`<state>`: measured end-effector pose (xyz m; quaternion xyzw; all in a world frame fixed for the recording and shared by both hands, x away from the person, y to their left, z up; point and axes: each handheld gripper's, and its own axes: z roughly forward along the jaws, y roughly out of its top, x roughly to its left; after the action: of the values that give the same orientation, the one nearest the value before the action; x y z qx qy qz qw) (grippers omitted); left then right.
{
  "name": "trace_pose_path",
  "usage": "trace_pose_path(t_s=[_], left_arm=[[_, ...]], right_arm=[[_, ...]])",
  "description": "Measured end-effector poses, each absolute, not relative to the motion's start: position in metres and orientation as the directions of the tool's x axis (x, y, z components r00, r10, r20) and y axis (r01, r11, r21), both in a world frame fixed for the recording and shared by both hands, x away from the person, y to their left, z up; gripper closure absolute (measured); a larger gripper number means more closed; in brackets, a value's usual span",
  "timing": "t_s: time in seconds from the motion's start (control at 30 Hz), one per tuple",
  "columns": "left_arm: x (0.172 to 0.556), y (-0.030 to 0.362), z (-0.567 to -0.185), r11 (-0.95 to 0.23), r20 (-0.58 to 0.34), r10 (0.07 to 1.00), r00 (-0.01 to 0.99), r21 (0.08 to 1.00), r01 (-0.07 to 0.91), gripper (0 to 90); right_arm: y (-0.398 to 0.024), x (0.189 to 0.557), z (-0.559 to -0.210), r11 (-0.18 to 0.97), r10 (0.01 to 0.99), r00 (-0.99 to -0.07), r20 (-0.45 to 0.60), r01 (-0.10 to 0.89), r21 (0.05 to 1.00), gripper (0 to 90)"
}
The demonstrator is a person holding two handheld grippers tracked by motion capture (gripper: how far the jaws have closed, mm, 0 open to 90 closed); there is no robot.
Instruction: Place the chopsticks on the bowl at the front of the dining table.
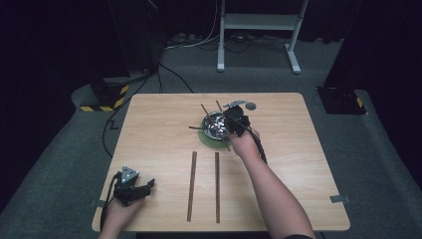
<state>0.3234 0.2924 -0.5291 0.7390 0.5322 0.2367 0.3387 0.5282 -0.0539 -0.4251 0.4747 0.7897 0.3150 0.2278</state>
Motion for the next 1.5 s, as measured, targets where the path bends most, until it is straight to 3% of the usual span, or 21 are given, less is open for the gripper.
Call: trace_pose_path(t_s=[1.5], left_arm=[[0.323, 0.293, -0.529, -0.197, -0.020, 0.947, 0.320, 0.751, 0.630, 29.4]], right_arm=[[-0.019, 0.583, -0.448, 0.366, 0.895, -0.445, -0.030, 0.693, 0.622, 84.1]])
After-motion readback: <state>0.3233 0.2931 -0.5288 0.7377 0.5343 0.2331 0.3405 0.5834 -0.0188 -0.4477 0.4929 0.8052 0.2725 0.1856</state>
